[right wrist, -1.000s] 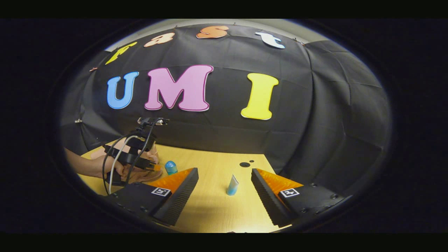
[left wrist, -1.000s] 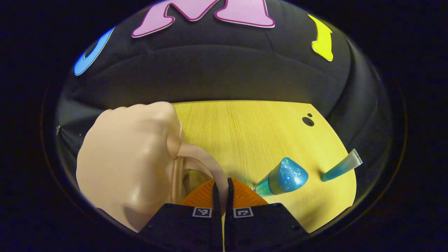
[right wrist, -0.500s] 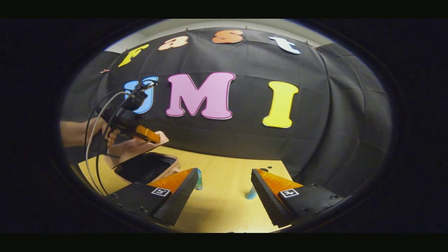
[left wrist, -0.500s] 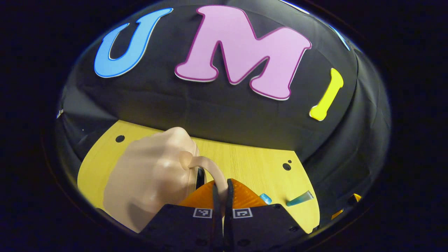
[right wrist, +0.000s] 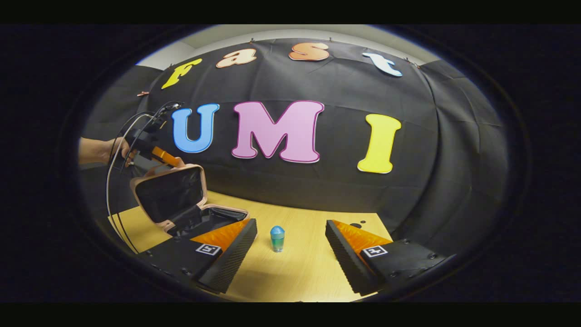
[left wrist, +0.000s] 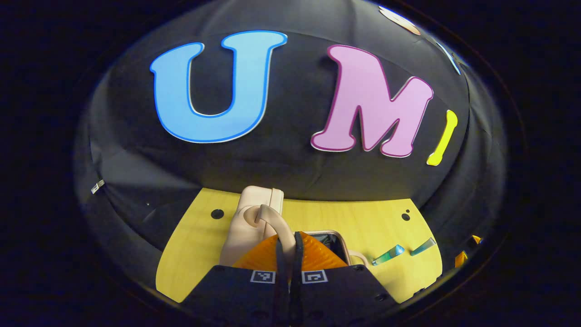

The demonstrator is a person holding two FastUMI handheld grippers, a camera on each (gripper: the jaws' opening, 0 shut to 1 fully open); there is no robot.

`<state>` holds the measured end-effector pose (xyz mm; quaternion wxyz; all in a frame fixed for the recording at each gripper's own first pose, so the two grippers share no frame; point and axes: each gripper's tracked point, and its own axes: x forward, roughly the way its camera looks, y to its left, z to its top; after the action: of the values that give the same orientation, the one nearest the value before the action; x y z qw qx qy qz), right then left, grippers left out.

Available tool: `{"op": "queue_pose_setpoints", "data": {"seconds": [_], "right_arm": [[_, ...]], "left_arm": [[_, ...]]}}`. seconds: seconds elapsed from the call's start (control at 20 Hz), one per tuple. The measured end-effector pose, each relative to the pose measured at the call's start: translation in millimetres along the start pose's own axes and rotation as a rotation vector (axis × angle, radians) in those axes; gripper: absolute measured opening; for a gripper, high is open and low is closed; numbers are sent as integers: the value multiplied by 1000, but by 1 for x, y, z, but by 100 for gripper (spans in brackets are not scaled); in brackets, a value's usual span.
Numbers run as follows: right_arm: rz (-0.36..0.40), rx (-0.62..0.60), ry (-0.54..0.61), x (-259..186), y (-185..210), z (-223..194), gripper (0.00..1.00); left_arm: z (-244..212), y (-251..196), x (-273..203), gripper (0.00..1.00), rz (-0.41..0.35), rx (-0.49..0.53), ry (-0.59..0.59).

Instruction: First open the suitcase, pack the skin care products into it, and then close the suitcase.

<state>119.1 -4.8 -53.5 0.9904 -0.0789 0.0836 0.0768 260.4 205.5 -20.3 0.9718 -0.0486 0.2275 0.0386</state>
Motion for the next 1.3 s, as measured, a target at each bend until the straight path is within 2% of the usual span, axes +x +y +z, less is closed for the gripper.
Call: {"op": "queue_pose_setpoints", "data": {"seconds": [0.1,0.2,0.4,0.5,0.6,0.75,0.85,0.9,0.95,1.0,1.1,1.2,1.3], "right_arm": [[16,3,45,-2,14,-9,96],[14,-33,57,-2,28,-8,96],[-51,7,89,6,35,-19,96],[-67,27,134,14,44,-37,96],[-42,49,168,21,62,-50,97],[-46,24,170,33,76,-57,97],[-56,23,178,39,80,-62,96],[-65,32,183,40,79,-65,97],[-78,42,185,40,77,-66,97],[-94,50,185,39,72,-67,97],[-132,53,172,34,60,-64,97],[-174,49,143,26,45,-56,97],[-223,42,115,18,27,-51,96]], "left_arm": [[1,39,-1,7,42,29,-17],[-5,94,7,7,88,-9,-21],[-31,184,34,7,157,-19,-30],[-57,229,54,7,142,-56,-27],[-82,254,75,6,89,-84,-29],[-115,279,112,6,75,-52,-13],[-135,293,128,7,110,-28,32],[-142,299,132,12,134,-15,54],[-144,304,133,10,164,1,61],[-144,313,133,11,220,29,53],[-133,309,126,25,238,50,22],[-115,285,102,41,201,53,-33],[-96,241,73,87,161,77,-120]]}}
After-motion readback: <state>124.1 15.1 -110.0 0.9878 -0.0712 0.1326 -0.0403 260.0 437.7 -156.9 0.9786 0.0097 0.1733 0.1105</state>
